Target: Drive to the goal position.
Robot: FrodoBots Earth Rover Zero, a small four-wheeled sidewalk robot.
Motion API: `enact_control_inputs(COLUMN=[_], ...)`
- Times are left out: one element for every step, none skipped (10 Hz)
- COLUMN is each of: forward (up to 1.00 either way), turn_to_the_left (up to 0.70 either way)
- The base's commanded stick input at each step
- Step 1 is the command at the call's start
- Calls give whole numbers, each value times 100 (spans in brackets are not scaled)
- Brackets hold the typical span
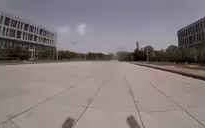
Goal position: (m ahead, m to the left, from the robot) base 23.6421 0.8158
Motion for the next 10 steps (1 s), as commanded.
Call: enact_control_inputs(forward=[70,70,70,70,70,70,70,70,70,70], turn_to_the_left=[1,1,1,1,1,1,1,1,1,1])
